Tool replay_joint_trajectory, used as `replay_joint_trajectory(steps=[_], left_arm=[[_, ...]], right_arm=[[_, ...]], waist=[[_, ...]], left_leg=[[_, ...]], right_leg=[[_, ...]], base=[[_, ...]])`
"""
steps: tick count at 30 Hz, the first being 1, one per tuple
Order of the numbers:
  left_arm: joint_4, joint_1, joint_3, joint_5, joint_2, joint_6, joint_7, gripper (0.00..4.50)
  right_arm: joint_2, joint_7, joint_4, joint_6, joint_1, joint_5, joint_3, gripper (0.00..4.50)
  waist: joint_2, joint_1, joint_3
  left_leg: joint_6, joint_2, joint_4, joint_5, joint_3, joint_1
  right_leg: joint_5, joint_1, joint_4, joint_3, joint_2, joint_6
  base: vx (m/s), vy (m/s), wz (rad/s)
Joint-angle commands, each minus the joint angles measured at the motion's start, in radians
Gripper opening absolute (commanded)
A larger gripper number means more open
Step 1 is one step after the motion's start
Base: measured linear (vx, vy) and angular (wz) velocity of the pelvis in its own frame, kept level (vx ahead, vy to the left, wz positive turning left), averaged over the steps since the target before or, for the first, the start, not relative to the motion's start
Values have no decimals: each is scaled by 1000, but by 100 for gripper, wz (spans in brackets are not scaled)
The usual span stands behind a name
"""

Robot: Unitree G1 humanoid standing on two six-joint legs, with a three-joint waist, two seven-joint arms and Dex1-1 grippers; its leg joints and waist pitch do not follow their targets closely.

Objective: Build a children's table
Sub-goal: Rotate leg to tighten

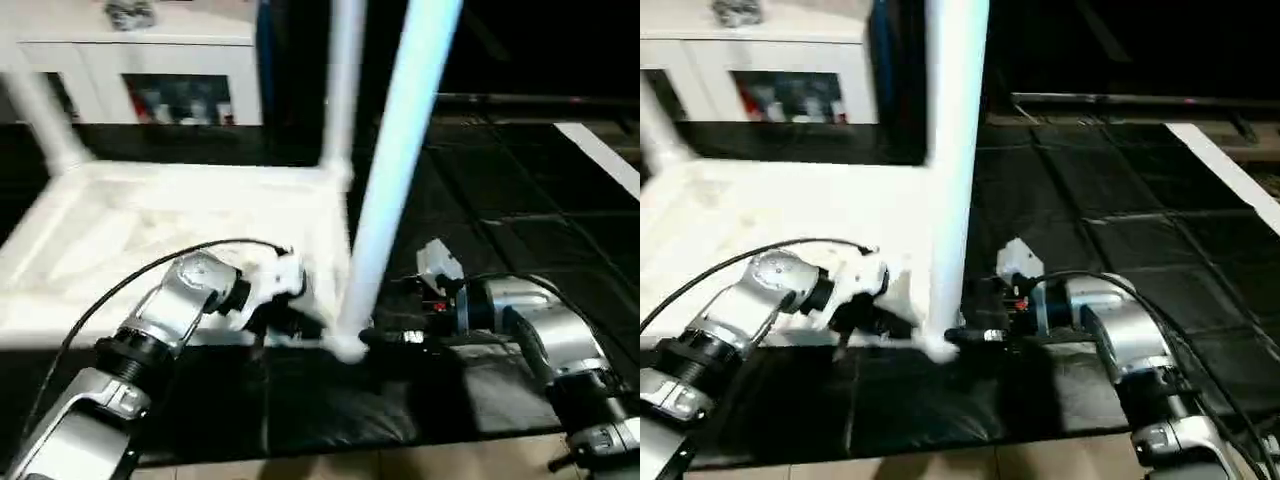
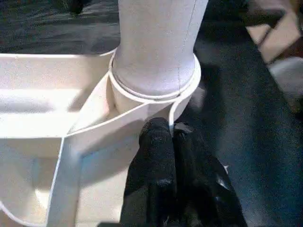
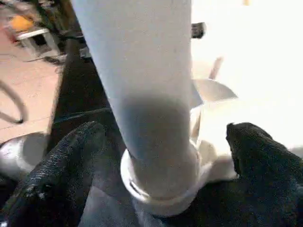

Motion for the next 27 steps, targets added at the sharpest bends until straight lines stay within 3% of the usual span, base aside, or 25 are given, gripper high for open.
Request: replay_joint_trajectory(steps=[1, 4, 9, 15, 23, 27], left_arm=[[-22, -4, -51, 24, -9, -25, -45, 0], [-25, -5, -58, 24, -6, -28, -49, 0], [-28, -8, -66, 21, -3, -35, -55, 0], [-31, -7, -71, 26, -3, -45, -59, 0], [-17, -8, -72, 32, -9, -51, -35, 0], [-11, -8, -68, 33, -14, -44, -20, 0]], right_arm=[[3, 42, 3, 2, -28, 17, 17, 394], [5, 61, 6, 10, -32, 24, 26, 363], [10, 92, 16, 18, -40, 29, 43, 337], [19, 120, 35, 30, -52, 31, 60, 272], [25, 143, 43, 46, -57, 38, 75, 225], [28, 149, 41, 52, -53, 39, 78, 217]], waist=[[2, -5, -56], [3, -3, -58], [1, 0, -62], [1, 3, -58], [0, 6, -61], [0, 7, -59]], left_leg=[[53, 17, -74, -153, 12, -5], [54, 18, -72, -145, 16, -2], [68, 15, -67, -93, 18, -9], [49, 14, -69, -135, 17, -9], [50, 15, -67, -111, 18, -8], [45, 14, -68, -128, 18, -8]], right_leg=[[-298, 60, -54, 48, -47, -201], [-258, 58, -48, 53, -45, -216], [-171, 65, -36, 54, -45, -240], [-278, 64, -48, 54, -48, -206], [-233, 63, -41, 54, -45, -214], [-269, 64, -45, 54, -47, -203]], base=[[0, 0, 0], [0, 0, 0], [0, 0, 0], [0, 0, 0], [0, 0, 0], [0, 0, 0]])
